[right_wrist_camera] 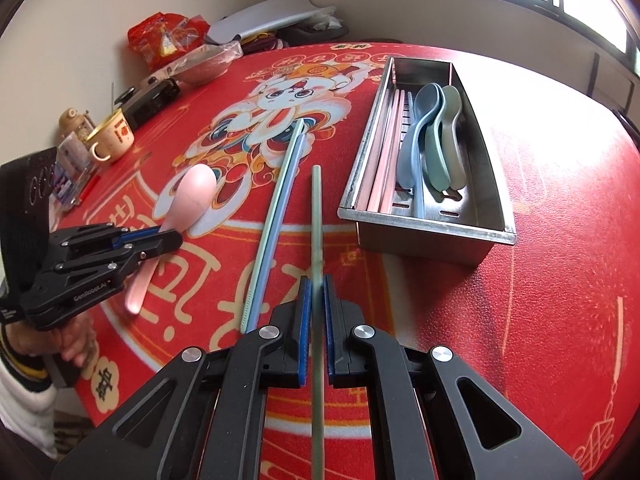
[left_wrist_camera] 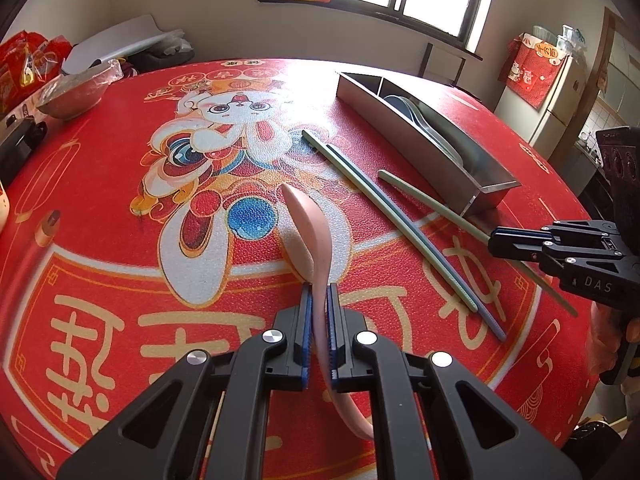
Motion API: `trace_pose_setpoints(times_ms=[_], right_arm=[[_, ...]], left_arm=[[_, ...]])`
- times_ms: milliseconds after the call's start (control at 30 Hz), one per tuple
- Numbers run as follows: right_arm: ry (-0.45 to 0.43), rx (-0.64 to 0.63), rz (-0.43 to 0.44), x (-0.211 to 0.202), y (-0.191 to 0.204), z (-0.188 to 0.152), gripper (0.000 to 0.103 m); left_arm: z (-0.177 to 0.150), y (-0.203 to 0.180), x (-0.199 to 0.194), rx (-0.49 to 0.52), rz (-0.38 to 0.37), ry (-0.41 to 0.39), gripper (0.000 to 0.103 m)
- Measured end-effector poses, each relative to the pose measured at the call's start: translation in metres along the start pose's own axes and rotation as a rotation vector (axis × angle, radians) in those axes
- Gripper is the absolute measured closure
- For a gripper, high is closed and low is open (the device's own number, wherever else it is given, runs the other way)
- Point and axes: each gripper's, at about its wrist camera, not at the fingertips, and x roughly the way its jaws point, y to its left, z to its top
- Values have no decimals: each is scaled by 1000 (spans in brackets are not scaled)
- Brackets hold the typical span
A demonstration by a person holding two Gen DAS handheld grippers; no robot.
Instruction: Organize utensils
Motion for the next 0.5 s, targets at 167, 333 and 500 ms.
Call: trace_pose_setpoints(times_ms=[167, 333, 500], right_arm=[[-48, 8, 33, -16, 1, 4, 97], [-94, 9, 44, -31, 1, 11, 97], [-131, 21, 49, -42, -3, 17, 97]], left_arm=[[0, 1, 1, -4, 8, 3, 96], [0, 1, 1, -4, 9, 5, 96], [0, 1, 1, -5, 8, 5, 96]])
